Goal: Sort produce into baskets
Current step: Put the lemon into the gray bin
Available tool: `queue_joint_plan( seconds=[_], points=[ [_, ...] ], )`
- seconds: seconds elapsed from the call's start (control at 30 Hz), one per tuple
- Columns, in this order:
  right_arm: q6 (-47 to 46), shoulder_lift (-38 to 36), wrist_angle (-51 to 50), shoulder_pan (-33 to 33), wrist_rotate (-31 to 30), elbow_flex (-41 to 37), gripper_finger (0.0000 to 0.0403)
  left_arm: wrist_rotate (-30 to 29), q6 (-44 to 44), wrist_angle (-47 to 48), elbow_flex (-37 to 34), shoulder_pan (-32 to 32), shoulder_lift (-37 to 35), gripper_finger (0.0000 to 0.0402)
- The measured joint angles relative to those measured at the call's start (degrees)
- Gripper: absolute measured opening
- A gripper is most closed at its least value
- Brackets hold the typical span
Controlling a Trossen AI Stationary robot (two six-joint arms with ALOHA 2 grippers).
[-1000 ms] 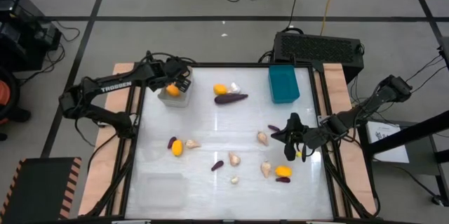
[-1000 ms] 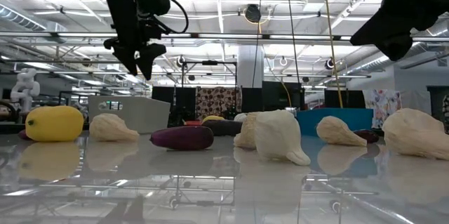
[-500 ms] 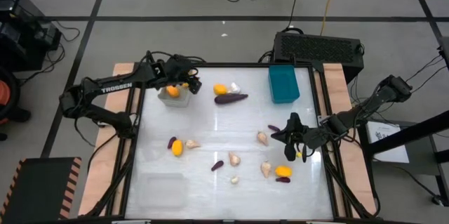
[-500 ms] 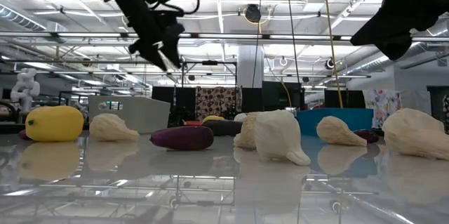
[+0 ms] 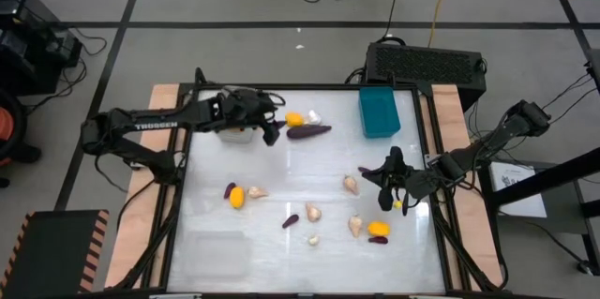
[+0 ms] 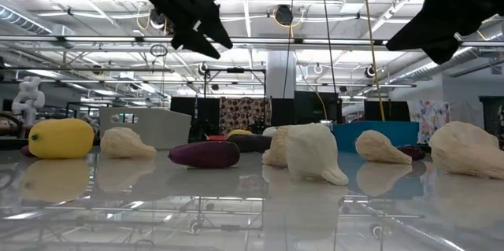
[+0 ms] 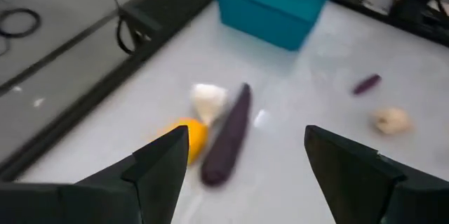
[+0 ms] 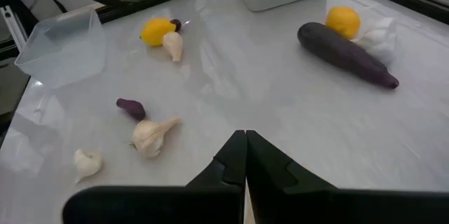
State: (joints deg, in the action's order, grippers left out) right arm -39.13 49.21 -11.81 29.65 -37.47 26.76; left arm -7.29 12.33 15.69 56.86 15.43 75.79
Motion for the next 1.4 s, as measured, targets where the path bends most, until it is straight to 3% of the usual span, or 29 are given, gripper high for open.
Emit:
queue_joint_plan(
  seconds=[0.37,0.5,0.73,1.1,1.4],
  points=[
    [0.9,0.0,1.0,0.0,-0.2,0.0,0.0000,5.9,23.1,14.2,1.8,-16.5,-0.7,0.0290],
    [1.8,0.0,1.6,0.0,-0.2,0.0,0.0000,2.8,27.2,19.4,1.8,-22.0,-0.7,0.0290],
    [2.1,0.0,7.4,0.0,0.3,0.0,0.0000,-6.0,43.5,31.0,1.8,-29.4,0.2,0.0290],
    [-4.8,5.0,8.3,1.9,0.1,0.0,0.0000,-11.4,49.1,32.1,1.8,-34.5,4.8,0.0290],
    [-0.6,14.8,27.0,3.4,1.2,0.0,0.0000,-14.6,56.5,33.5,1.8,-38.2,7.5,0.0290]
  ],
)
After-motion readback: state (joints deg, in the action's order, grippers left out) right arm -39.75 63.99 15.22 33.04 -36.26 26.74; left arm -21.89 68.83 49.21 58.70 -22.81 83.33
